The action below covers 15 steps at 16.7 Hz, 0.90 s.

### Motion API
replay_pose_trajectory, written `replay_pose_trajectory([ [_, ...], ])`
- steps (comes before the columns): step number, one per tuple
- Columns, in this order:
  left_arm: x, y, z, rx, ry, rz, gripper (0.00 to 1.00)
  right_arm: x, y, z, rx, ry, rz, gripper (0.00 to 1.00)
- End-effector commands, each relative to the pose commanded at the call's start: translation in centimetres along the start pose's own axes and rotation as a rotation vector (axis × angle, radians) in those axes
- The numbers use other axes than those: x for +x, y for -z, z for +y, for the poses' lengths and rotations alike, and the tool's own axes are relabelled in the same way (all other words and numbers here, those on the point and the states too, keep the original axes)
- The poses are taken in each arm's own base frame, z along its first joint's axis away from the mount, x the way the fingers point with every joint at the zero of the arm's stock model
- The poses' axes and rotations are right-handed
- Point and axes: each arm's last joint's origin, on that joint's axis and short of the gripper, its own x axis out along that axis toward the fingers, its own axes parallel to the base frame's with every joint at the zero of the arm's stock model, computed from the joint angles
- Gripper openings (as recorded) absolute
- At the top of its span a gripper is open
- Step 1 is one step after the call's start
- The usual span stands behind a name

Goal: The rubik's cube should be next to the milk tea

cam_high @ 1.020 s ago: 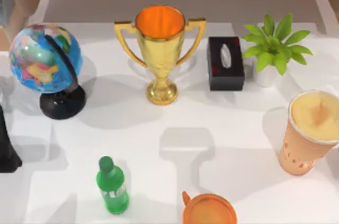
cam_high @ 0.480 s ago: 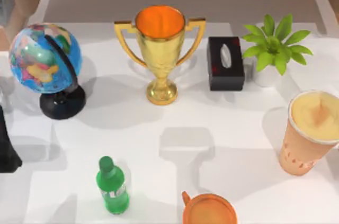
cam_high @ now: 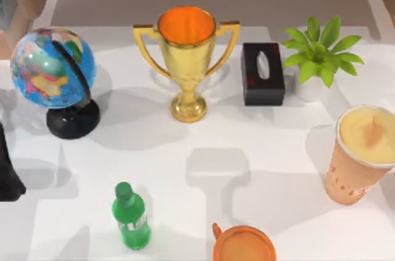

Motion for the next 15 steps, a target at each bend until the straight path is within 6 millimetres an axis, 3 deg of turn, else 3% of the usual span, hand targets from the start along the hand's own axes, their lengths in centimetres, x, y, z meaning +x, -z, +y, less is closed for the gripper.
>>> replay_pose_trajectory([
  [3,0.0,0.0,0.0,0.0,0.0,0.0,1.0,0.5,1.2,-0.5,-0.041,-0.001,0.023,0.0],
  [9,0.0,0.0,0.0,0.0,0.0,0.0,1.0,0.0,0.6,-0.3,-0.03,-0.01,0.015,0.0],
  [12,0.0,0.0,0.0,0.0,0.0,0.0,1.0,-2.3,-1.5,0.3,0.009,-0.064,0.026,0.0],
  [15,0.0,0.0,0.0,0.0,0.0,0.0,1.0,-5.5,-2.3,1.7,0.049,-0.157,0.13,0.0],
])
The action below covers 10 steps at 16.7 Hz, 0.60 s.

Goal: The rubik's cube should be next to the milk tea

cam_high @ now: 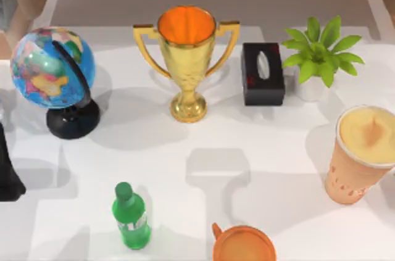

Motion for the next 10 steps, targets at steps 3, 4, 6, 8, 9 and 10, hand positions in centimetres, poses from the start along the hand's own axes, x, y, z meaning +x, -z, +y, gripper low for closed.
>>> replay_pose_trajectory([
  [3,0.0,0.0,0.0,0.0,0.0,0.0,1.0,-2.6,1.8,1.8,0.04,-0.081,0.197,0.0],
  [4,0.0,0.0,0.0,0.0,0.0,0.0,1.0,-3.4,2.7,2.3,0.051,-0.097,0.278,0.0],
  [6,0.0,0.0,0.0,0.0,0.0,0.0,1.0,-4.7,5.0,3.1,0.071,-0.112,0.454,0.0],
  [8,0.0,0.0,0.0,0.0,0.0,0.0,1.0,-5.6,7.7,3.8,0.086,-0.102,0.64,0.0],
  [9,0.0,0.0,0.0,0.0,0.0,0.0,1.0,-5.9,9.1,4.1,0.092,-0.088,0.734,0.0],
  [10,0.0,0.0,0.0,0.0,0.0,0.0,1.0,-6.2,10.7,4.4,0.096,-0.069,0.827,0.0],
])
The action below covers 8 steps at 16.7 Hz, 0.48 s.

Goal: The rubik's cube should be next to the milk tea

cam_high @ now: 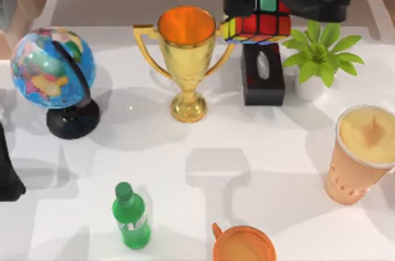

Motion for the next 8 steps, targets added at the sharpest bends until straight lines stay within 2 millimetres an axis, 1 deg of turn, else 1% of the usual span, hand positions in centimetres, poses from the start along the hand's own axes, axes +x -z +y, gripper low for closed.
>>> replay_pose_trajectory([
  [4,0.0,0.0,0.0,0.0,0.0,0.0,1.0,5.2,4.7,0.9,0.049,0.108,0.336,0.0],
  [6,0.0,0.0,0.0,0.0,0.0,0.0,1.0,7.7,6.8,1.4,0.065,0.167,0.468,0.0],
  [8,0.0,0.0,0.0,0.0,0.0,0.0,1.0,9.8,8.5,1.5,0.077,0.221,0.564,0.0],
])
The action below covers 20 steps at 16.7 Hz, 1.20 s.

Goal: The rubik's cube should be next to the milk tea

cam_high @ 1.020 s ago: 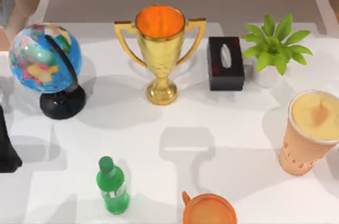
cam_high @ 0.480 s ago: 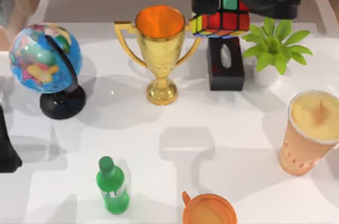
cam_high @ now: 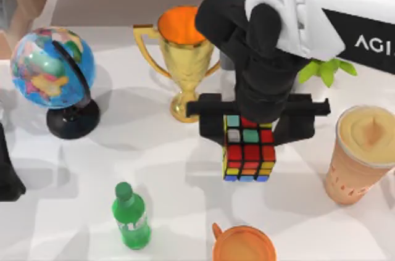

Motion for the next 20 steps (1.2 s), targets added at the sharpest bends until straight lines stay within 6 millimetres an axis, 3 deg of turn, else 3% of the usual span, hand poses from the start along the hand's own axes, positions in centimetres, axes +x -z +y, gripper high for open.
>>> replay_pose_trajectory([
  [3,0.0,0.0,0.0,0.0,0.0,0.0,1.0,1.9,0.2,0.2,0.016,0.043,0.066,0.0],
  [20,0.0,0.0,0.0,0.0,0.0,0.0,1.0,0.6,0.8,1.2,-0.024,-0.016,0.015,0.0],
])
